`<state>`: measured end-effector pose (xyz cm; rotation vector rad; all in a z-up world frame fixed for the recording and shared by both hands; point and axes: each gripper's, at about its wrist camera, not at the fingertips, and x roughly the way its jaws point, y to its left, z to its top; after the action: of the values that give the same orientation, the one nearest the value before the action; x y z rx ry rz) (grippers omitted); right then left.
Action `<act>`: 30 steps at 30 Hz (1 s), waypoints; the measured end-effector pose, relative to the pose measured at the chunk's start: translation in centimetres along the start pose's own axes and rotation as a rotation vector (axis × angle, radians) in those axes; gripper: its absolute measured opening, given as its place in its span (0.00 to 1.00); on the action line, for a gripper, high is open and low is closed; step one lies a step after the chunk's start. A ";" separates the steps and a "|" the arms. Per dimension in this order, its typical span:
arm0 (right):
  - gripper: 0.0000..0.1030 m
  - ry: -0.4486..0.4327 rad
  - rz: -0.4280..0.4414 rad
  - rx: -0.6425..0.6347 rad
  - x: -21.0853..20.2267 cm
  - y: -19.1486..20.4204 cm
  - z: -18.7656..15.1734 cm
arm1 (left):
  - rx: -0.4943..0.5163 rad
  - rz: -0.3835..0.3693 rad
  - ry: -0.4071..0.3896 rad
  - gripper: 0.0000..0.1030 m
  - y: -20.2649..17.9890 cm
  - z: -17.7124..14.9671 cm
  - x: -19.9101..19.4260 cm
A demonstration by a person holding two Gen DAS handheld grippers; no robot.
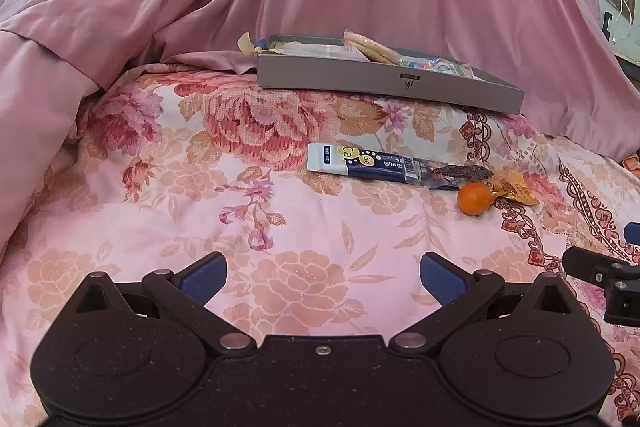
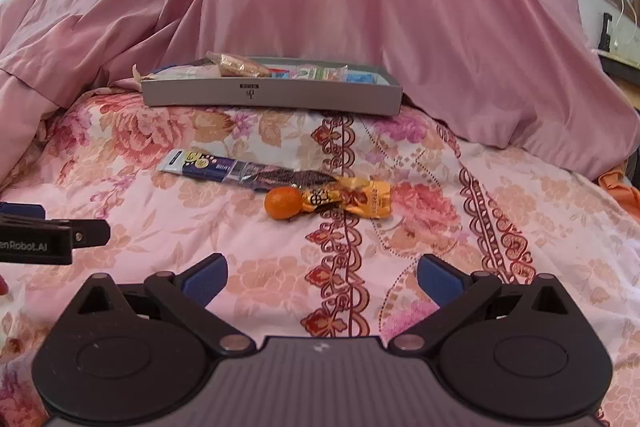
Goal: Organize snacks
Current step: 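Withdraw both tools from the tray back over the remaining snacks, then grasp the blue milk-powder stick with the left gripper while the right gripper grasps the orange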
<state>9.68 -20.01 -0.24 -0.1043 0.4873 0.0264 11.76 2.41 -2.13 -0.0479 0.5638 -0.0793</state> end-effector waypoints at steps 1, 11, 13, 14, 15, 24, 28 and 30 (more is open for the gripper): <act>1.00 -0.004 -0.001 -0.002 0.1 0.0 0.0 | 0.003 -0.002 -0.001 0.99 0.1 0.0 0.1; 1.00 -0.001 0.029 -0.039 2.2 0.6 0.7 | 0.002 -0.016 0.020 0.99 1.0 0.1 1.3; 1.00 -0.006 0.035 -0.059 3.0 0.7 1.1 | 0.004 -0.025 0.028 0.99 1.2 0.6 1.8; 1.00 -0.007 0.042 -0.061 3.4 0.7 1.3 | 0.014 -0.028 0.027 0.99 1.3 1.0 2.2; 1.00 -0.006 0.049 -0.062 3.8 0.6 1.4 | 0.031 -0.033 0.021 0.99 1.2 1.3 2.6; 1.00 0.015 0.121 -0.166 8.0 0.2 2.0 | 0.256 -0.234 -0.024 0.99 0.8 6.6 8.1; 1.00 0.015 0.170 -0.199 9.2 0.3 2.1 | 0.331 -0.337 -0.003 0.99 0.3 8.8 10.9; 1.00 0.016 0.196 -0.211 9.7 0.3 2.4 | 0.395 -0.363 0.010 0.99 -0.3 9.5 12.1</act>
<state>19.32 -19.45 -2.69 -0.2630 0.5087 0.2695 27.05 1.29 -0.58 0.2362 0.5365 -0.5429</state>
